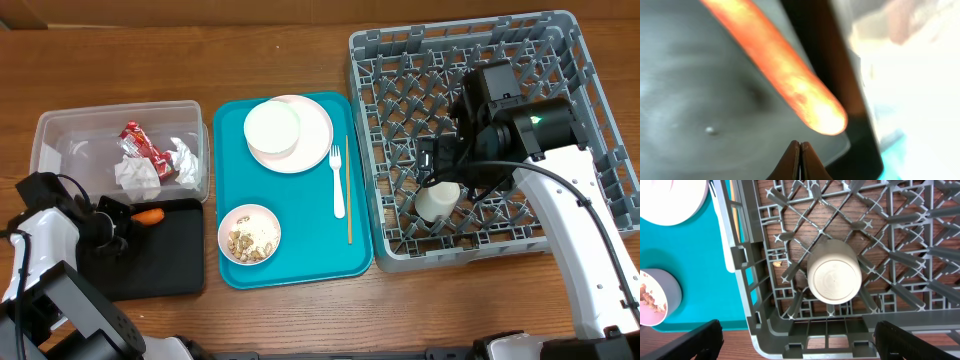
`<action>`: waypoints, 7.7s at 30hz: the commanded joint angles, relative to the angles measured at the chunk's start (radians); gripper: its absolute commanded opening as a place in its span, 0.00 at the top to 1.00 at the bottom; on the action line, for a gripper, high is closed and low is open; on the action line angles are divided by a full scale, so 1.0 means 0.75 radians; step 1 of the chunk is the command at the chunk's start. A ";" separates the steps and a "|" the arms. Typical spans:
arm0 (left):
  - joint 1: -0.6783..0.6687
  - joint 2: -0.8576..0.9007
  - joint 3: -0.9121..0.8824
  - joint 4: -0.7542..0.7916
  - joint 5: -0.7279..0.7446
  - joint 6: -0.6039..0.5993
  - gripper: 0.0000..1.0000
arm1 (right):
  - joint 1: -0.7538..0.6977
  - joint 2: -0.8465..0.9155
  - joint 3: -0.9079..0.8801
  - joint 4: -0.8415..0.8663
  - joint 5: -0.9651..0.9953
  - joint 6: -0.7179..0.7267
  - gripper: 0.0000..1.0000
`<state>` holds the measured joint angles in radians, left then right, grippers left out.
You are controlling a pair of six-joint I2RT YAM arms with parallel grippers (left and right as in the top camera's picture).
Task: Sort waste into correct bins and load items into the dishwasher
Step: 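Open the left gripper to release the carrot on the black tray, then move the left gripper right over the bowl of food on the tray, then lower the left gripper onto the pink bowl rim and grasp it, then lift the pink bowl and carry it left over the black tray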
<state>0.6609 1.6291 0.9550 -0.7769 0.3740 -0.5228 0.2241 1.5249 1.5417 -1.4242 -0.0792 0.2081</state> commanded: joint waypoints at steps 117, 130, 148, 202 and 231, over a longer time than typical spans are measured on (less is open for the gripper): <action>-1.512 0.025 0.127 -0.040 -0.490 -0.162 0.76 | 0.004 -0.015 0.026 0.006 -0.006 -0.008 0.00; -1.557 0.025 0.116 -0.078 -0.469 -0.222 0.79 | 0.004 -0.015 0.026 0.006 -0.006 -0.008 0.00; -1.558 0.039 0.105 -0.089 -0.477 -0.231 0.75 | 0.004 -0.015 0.026 0.006 -0.006 -0.008 0.00; -1.551 0.003 0.391 -0.438 -0.765 0.017 0.96 | 0.004 -0.015 0.026 0.006 -0.006 -0.008 0.00; -0.883 -0.271 0.406 -0.494 -0.469 0.446 0.96 | 0.004 -0.015 0.026 0.006 -0.006 -0.008 0.00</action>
<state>-0.0650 1.4437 1.2316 -1.1522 -0.0944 -0.2913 0.2241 1.5249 1.5417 -1.4246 -0.0795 0.2081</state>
